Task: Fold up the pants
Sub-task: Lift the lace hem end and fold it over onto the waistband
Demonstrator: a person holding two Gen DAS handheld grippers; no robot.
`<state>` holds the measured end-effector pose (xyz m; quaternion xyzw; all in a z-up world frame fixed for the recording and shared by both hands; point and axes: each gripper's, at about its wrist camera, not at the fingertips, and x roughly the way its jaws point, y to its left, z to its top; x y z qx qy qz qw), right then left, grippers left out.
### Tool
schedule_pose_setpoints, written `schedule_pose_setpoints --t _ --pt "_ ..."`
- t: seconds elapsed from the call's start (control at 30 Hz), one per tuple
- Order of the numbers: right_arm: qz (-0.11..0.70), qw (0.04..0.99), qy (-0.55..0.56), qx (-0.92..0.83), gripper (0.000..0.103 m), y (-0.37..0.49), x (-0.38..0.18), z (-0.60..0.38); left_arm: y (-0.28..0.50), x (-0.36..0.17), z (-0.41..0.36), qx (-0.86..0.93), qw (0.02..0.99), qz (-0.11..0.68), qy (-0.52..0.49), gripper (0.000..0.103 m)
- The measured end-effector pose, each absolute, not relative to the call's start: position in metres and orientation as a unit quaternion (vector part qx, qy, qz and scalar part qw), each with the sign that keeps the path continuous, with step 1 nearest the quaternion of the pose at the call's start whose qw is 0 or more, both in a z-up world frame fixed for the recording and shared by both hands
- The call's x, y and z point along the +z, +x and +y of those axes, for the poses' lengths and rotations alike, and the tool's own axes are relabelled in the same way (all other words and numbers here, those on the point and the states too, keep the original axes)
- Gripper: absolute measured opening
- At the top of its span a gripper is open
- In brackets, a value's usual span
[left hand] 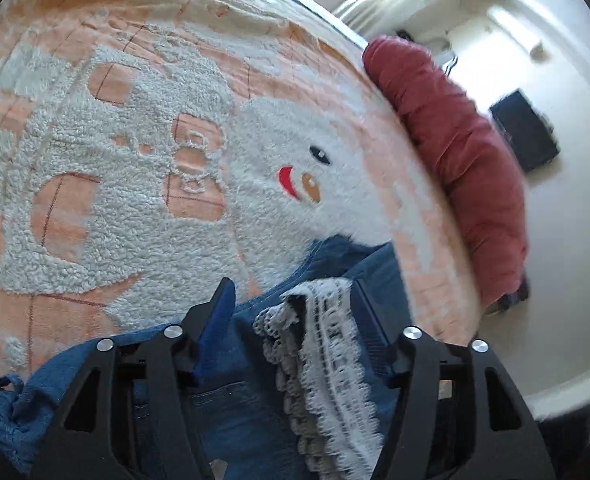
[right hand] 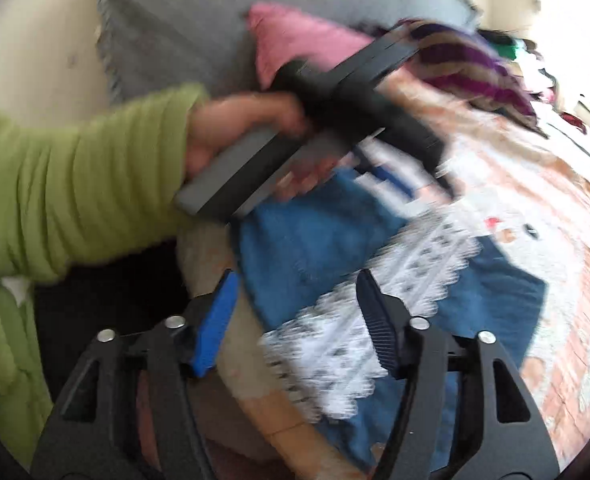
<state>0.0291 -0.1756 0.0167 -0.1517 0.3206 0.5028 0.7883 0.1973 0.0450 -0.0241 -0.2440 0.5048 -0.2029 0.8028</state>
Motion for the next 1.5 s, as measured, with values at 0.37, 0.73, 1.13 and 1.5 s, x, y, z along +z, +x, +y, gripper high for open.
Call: schedule_pose_setpoints --t 0.37,0.73,1.13,1.5 --pt "0.464 0.839 -0.032 0.283 0.056 0.163 -0.004 -0.247 0.196 -0.040 0.018 -0.214 0.793 0.527 -0.217 0.025" --pt "0.446 0.840 -0.089 0.296 0.056 0.191 -0.007 -0.208 0.210 -0.012 -0.001 -0.222 0.838 0.476 -0.148 0.016" --pt "0.462 0.831 -0.146 0.272 0.056 0.186 -0.037 -0.208 0.190 -0.017 0.017 -0.162 0.849 0.488 -0.124 0.042" --pt "0.426 0.840 -0.093 0.322 0.066 0.145 -0.002 -0.235 0.101 0.007 0.023 -0.148 0.862 0.457 -0.162 0.053"
